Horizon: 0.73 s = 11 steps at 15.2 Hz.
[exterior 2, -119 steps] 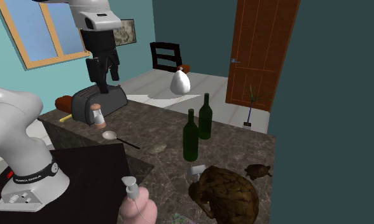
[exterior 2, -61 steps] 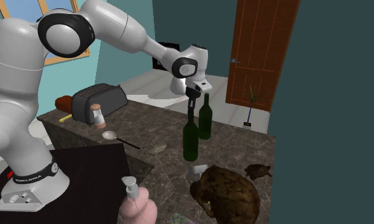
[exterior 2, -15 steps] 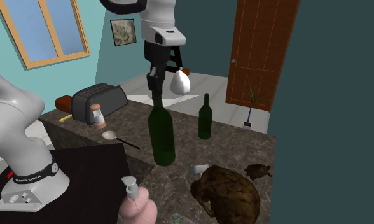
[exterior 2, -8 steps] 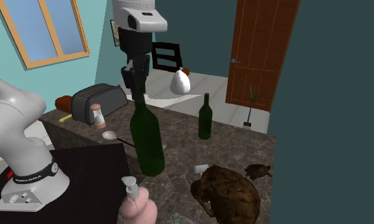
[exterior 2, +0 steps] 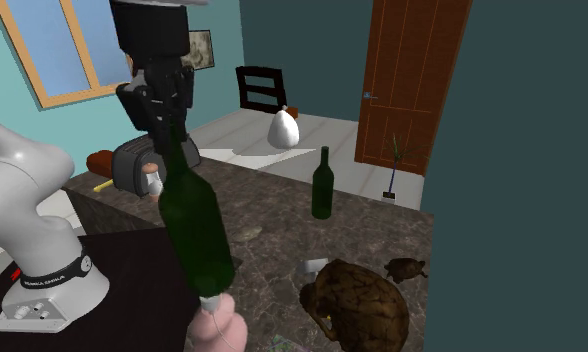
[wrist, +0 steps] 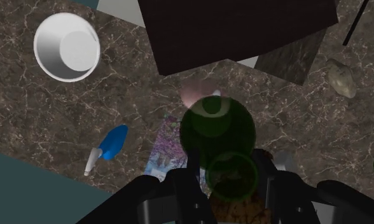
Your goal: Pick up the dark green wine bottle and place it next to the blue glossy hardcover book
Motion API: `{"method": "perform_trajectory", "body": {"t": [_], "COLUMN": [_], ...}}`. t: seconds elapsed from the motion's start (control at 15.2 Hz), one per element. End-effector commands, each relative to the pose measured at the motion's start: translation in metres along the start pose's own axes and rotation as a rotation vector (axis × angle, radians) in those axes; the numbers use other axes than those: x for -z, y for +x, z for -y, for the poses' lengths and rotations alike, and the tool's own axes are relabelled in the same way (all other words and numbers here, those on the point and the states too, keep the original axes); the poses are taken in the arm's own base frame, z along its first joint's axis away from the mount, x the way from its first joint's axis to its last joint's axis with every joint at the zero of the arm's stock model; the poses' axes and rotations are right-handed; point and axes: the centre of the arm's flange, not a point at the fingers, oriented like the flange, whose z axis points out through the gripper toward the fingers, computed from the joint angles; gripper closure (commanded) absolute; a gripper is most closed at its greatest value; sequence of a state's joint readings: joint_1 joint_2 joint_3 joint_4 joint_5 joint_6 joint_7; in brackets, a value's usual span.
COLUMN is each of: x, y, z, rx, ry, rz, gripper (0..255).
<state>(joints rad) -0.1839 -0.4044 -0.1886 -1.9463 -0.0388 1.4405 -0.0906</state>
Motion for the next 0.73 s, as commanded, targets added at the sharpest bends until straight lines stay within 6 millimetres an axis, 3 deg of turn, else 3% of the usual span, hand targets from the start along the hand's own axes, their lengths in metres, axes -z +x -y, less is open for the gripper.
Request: {"method": "perform_trajectory", "body": {"t": [0.0,0.66], "x": [0.01,0.066], "y": [-0.01,-0.054], "z": [-0.022,-0.133], "rx": [0.001,0.001], "ry": [0.0,0.0], "rz": [0.001,0.001], "gripper": [255,255]}}
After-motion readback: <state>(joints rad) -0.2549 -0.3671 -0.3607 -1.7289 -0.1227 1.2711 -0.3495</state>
